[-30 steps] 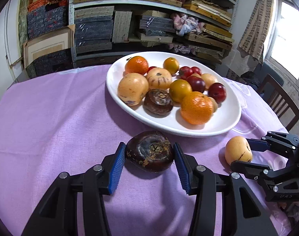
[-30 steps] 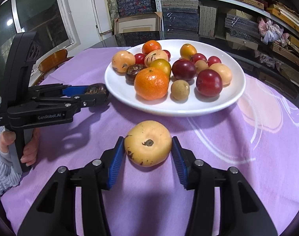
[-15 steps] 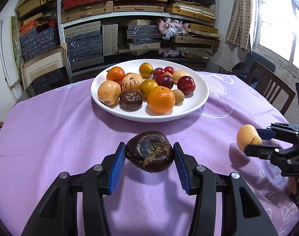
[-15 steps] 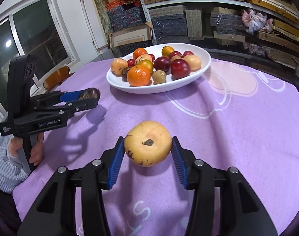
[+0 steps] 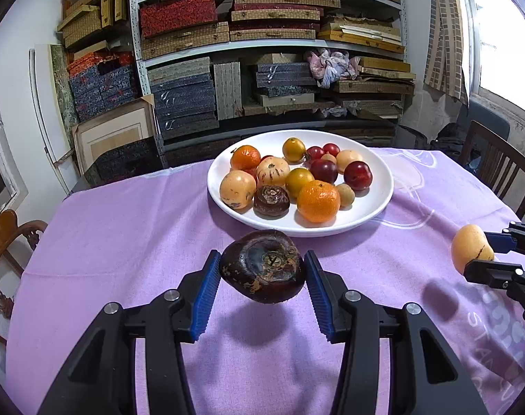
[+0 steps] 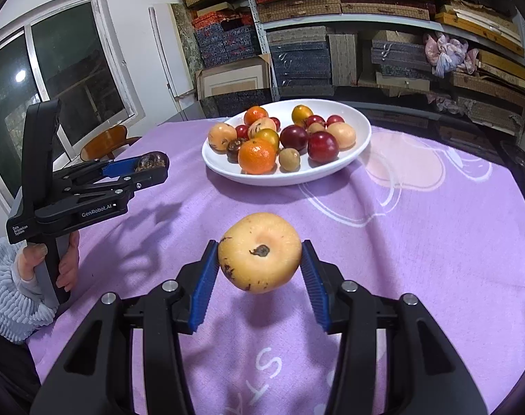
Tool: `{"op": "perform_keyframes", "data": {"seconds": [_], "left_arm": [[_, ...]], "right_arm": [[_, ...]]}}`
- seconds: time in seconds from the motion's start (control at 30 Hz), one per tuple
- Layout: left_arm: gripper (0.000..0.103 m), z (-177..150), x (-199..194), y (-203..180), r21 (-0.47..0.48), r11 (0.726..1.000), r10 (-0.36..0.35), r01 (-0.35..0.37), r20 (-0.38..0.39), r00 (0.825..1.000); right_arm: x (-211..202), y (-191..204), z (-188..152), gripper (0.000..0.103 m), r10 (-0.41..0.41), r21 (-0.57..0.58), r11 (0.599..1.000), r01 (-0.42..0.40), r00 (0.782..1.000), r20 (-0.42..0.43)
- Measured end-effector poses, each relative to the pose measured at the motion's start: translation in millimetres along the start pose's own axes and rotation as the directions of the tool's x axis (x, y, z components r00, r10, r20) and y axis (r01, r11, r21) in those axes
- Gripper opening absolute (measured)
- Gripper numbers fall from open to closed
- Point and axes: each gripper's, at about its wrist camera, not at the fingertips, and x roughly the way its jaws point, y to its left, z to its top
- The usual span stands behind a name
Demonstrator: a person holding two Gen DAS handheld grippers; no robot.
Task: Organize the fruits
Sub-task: 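Lift and carry the dark brown and pale yellow fruits over the plate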
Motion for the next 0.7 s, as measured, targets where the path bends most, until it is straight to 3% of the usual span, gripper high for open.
{"op": "perform_keyframes", "data": {"seconds": [0.47, 0.7], "left_arm": [[0.05, 21, -15, -8, 0.034, 0.999, 0.01, -0.012, 0.058, 0.998], [0.05, 57, -18, -12, 0.057, 0.998, 0.03, -0.037, 0.121, 0.992]], "right_arm": [[-41, 18, 54, 0.047, -0.025, -0.068, 0.997, 0.033, 0.992, 0.121], [-50, 28, 99, 0.047, -0.032, -0.109, 0.993, 0.054, 0.981, 0.191]]}}
